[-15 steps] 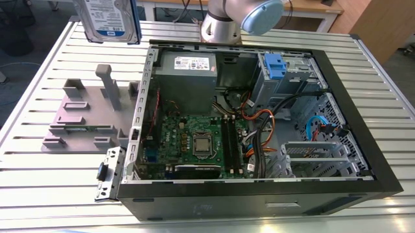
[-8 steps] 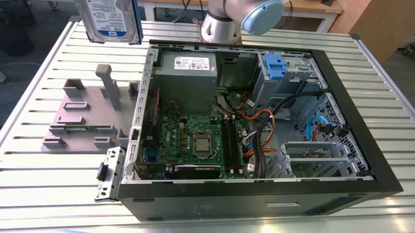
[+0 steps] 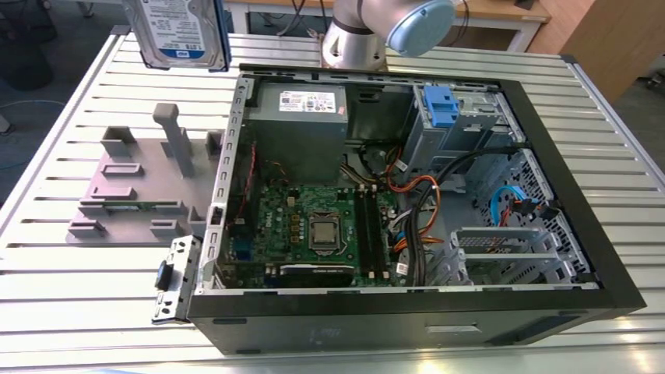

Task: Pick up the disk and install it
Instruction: 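Pick up the disk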

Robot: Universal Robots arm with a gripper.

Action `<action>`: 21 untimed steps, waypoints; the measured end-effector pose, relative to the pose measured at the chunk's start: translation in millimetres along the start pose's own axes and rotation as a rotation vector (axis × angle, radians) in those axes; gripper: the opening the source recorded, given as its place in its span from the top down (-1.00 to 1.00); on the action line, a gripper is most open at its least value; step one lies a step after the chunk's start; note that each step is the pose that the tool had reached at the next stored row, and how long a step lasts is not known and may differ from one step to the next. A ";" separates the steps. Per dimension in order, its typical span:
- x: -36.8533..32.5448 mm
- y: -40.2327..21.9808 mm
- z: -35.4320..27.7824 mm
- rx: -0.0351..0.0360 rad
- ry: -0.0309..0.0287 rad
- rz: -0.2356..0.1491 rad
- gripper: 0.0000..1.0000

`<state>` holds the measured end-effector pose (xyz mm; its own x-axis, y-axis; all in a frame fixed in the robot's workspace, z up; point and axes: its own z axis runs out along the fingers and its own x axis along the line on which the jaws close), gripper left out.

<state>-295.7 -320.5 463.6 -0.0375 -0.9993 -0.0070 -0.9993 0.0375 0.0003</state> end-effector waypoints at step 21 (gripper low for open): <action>-0.3 -7.5 0.3 0.0001 0.0016 0.000 0.27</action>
<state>-288.2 -320.5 463.4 -0.0376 -0.9993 -0.0054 -0.9993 0.0376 0.0002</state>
